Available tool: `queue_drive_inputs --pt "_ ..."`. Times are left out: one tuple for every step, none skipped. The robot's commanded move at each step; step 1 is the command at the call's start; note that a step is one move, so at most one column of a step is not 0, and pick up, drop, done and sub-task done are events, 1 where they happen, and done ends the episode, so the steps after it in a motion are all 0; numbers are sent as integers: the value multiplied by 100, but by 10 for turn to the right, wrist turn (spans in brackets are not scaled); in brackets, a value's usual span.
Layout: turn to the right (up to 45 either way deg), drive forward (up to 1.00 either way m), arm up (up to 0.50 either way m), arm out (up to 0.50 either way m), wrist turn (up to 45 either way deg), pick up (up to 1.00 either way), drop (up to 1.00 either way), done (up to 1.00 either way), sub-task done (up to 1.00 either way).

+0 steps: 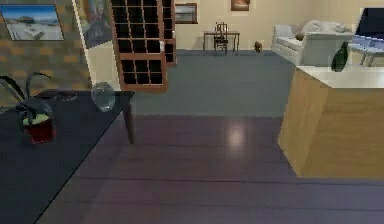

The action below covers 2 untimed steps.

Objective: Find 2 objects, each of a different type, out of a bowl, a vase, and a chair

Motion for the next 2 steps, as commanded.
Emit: queue_drive_inputs --pt "0 100 0 0 0 0 0 0 0" --pt "-30 0 0 0 0 0 0 0 0"
